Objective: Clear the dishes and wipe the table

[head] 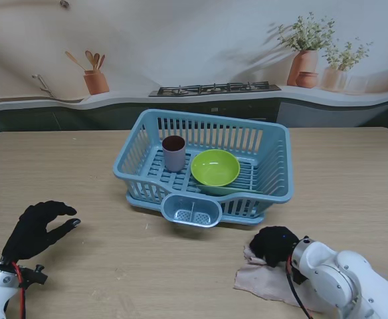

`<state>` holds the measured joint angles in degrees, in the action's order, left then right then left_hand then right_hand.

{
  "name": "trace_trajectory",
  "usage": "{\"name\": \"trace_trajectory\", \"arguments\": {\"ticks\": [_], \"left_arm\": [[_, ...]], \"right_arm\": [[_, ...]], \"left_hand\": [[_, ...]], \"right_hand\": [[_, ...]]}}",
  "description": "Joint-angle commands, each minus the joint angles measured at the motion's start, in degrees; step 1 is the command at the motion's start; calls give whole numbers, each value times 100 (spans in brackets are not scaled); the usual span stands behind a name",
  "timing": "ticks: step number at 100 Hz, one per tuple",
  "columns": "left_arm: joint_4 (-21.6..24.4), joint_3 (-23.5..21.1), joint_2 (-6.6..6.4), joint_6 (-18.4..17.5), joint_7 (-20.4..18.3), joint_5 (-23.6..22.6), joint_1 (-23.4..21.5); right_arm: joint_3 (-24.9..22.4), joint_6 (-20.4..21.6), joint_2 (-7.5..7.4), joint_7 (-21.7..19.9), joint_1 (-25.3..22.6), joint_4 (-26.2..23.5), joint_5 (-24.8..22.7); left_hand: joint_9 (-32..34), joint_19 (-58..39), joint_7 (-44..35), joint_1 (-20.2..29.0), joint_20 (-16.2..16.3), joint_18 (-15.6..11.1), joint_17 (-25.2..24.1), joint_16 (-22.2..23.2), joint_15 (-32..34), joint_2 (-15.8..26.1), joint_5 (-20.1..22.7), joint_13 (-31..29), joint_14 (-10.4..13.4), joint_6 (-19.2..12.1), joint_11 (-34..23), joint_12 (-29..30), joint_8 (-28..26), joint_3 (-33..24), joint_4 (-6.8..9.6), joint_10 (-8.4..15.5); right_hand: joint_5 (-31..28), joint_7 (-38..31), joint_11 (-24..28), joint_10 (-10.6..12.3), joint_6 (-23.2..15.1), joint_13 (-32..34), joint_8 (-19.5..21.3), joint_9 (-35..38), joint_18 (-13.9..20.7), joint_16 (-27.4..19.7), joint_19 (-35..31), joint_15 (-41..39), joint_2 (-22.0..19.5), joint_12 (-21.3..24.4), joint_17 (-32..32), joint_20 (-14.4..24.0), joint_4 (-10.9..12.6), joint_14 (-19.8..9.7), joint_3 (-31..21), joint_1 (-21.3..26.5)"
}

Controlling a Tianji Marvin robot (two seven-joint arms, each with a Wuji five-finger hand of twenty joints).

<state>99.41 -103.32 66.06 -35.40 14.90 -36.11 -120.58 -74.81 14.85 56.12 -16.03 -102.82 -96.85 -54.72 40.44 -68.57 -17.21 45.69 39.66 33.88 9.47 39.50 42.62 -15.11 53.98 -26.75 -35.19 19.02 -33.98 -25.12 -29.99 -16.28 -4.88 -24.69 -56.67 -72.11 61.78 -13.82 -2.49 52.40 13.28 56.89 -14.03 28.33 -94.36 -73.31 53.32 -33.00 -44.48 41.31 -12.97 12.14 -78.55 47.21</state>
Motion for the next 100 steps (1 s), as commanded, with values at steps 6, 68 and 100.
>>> {"name": "trace_trajectory", "arguments": {"ticks": [6,68,100], "left_arm": [[-25,-23,42,-56,1,-15,-46],[-10,-69,57,-120,101,-114,-115],[-9,-95,59,-172,111,-147,-156]], "right_arm": [[409,-21,108,-258,11,257,42],[-768,539,93,-173,-783,205,-751],[-1346,641,109,204,-1039,330,-1321]], "left_hand": [[-72,93,67,95,-72,-60,-68,-30,1,259,154,98,-181,30,28,126,-7,126,196,-151],[-77,87,66,106,-70,-76,-58,-30,1,266,156,97,-179,40,30,127,-9,142,198,-159],[-79,87,66,108,-70,-76,-58,-30,-1,268,158,102,-180,36,32,127,-9,149,199,-157]], "right_hand": [[95,498,-852,250,357,112,-310,52,522,-60,-35,-208,-315,558,47,16,-192,-125,320,83],[110,500,-791,234,387,103,-334,28,537,-146,-66,-276,-334,620,50,-8,-193,-129,342,88],[121,483,-761,232,385,99,-333,20,541,-168,-73,-297,-343,643,54,-20,-191,-127,342,88]]}}
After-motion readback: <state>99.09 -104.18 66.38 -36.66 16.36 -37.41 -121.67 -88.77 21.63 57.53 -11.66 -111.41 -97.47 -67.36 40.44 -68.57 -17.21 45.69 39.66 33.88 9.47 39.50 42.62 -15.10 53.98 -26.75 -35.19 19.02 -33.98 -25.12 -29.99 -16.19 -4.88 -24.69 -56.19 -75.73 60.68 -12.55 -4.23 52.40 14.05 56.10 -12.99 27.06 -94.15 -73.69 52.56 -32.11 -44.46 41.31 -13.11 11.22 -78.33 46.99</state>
